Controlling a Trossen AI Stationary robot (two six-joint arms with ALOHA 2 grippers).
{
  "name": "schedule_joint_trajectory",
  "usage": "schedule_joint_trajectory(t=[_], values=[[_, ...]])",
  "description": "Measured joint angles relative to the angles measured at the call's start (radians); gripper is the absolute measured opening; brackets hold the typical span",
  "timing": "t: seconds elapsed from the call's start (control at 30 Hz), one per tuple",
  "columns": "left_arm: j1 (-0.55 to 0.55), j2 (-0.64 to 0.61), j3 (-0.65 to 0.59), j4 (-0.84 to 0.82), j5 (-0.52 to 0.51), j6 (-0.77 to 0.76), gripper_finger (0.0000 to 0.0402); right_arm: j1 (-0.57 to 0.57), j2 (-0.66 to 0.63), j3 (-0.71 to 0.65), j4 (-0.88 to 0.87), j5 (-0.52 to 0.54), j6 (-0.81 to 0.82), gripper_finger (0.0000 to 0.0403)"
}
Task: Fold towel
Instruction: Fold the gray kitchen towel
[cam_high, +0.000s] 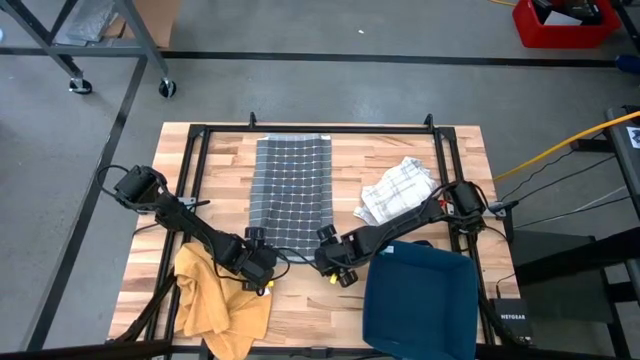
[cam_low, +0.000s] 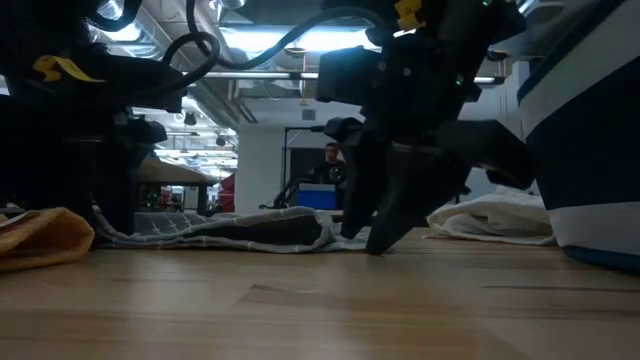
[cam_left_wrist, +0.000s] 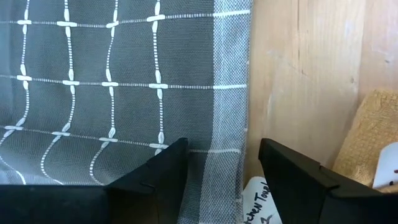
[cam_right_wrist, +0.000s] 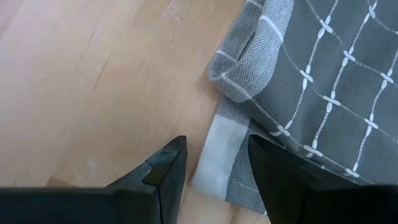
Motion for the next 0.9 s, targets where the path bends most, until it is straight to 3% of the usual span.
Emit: schedule_joint_trajectory(t=[0.23,0.53,0.67,0.9], values=[[0.0,0.001,0.0,0.003,0.0,-0.003,0.0172,0.0,0.0,-0.013,0.012,-0.004,0.006,0.0155],[-0.008,0.002,-0.002,0.04,0.045,-0.033,0.0062,0.002,0.003,-0.015,0.016,-0.069,0.125,0.0012],[-0.029,-0.007,-0.003,0.053,0.05,-0.117,0.001,0.007,0.003,-0.014,0.015,-0.101,0.193,0.0017],[-0.069,-0.022,0.008,0.053,0.062,-0.205,0.0007,0.042,0.0,-0.014,0.016,-0.095,0.234,0.0006]])
